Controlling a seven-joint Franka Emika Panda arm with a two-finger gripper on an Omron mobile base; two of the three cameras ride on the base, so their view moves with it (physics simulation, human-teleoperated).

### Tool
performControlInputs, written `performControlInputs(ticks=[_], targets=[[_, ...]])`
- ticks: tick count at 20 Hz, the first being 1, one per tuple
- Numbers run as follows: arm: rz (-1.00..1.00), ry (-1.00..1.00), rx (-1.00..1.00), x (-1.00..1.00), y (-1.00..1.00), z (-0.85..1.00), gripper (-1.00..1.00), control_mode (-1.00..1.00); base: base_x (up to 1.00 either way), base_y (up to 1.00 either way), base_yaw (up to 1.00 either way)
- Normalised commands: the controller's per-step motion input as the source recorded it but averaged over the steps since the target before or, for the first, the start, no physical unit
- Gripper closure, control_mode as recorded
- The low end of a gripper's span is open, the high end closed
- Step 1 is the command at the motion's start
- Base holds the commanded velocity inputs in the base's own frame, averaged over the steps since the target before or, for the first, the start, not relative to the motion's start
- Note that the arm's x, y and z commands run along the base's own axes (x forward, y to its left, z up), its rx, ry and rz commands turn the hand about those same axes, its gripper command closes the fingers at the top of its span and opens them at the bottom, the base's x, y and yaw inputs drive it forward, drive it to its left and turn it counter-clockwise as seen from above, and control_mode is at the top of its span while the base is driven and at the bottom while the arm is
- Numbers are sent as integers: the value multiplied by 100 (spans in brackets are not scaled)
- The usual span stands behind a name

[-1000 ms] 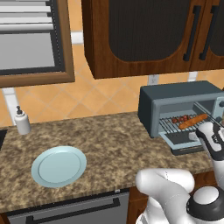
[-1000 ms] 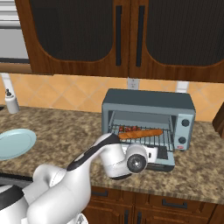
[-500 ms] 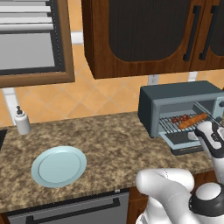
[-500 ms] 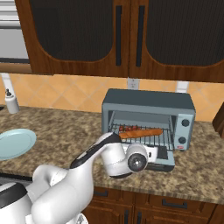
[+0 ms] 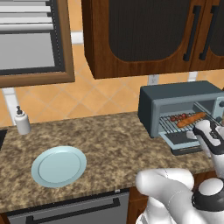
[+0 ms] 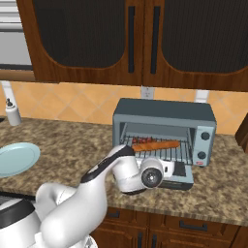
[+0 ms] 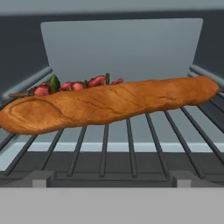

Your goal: Pick up the kebab skewer and baguette bread, and place them inside the toaster oven. Close the toaster oven door and start by setting the timer.

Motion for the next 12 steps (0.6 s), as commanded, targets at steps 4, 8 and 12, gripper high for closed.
performControlInputs(ticks=[4,8,12], targets=[[0,0,0,22,0,0,-100,-100,0,0,0],[0,0,0,28,0,0,-100,-100,0,0,0],[0,0,0,31,0,0,-100,-100,0,0,0]])
